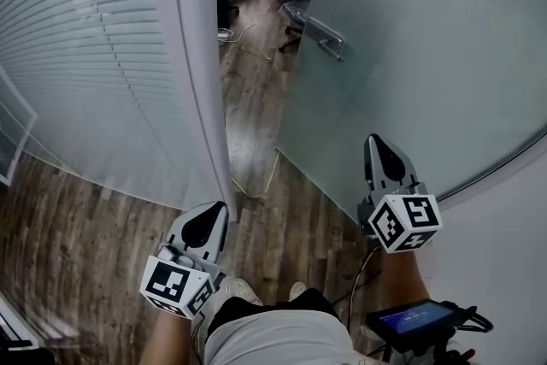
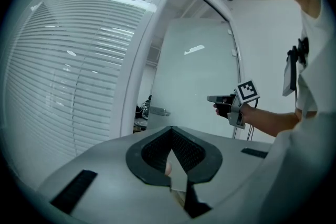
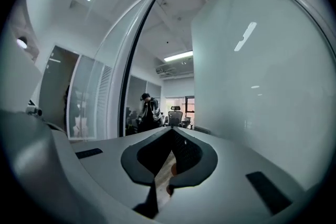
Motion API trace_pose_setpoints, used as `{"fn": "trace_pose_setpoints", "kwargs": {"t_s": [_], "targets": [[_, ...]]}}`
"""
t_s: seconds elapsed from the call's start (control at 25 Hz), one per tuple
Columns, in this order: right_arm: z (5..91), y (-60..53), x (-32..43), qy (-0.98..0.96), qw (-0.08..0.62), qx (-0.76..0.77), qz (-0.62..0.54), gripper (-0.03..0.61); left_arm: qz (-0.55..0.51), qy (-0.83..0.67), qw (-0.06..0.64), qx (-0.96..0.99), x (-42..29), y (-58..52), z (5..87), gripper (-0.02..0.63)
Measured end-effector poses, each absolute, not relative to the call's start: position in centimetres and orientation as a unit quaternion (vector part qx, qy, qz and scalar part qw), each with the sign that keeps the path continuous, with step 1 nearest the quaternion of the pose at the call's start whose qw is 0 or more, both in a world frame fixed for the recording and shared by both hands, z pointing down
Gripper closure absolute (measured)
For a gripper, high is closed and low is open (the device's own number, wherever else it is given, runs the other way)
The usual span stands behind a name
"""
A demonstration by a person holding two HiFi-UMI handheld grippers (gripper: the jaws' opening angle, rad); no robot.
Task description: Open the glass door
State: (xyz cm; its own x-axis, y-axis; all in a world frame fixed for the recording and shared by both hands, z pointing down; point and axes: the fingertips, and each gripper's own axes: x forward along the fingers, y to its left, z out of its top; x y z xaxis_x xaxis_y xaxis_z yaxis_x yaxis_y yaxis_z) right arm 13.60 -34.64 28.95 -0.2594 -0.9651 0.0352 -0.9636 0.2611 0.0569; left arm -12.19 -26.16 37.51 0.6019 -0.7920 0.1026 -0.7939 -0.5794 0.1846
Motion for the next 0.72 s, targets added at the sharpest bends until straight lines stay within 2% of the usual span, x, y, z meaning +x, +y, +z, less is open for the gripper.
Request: {"fn": "trace_pose_setpoints", "kwargs": {"t_s": [0.36, 0.72], "targets": [[29.5, -26.5, 11.6, -0.83, 0.027, 0.556, 0.036, 0.576, 0.001, -0.449, 0.094, 0.888, -10.2, -24.0, 34.6, 0.615], [33.7, -19.0, 14.3, -0.873, 0.011, 0.484, 0.054, 0.577, 0.011, -0.494, 0.074, 0.866, -5.6, -16.9, 35.8, 0.614]]}}
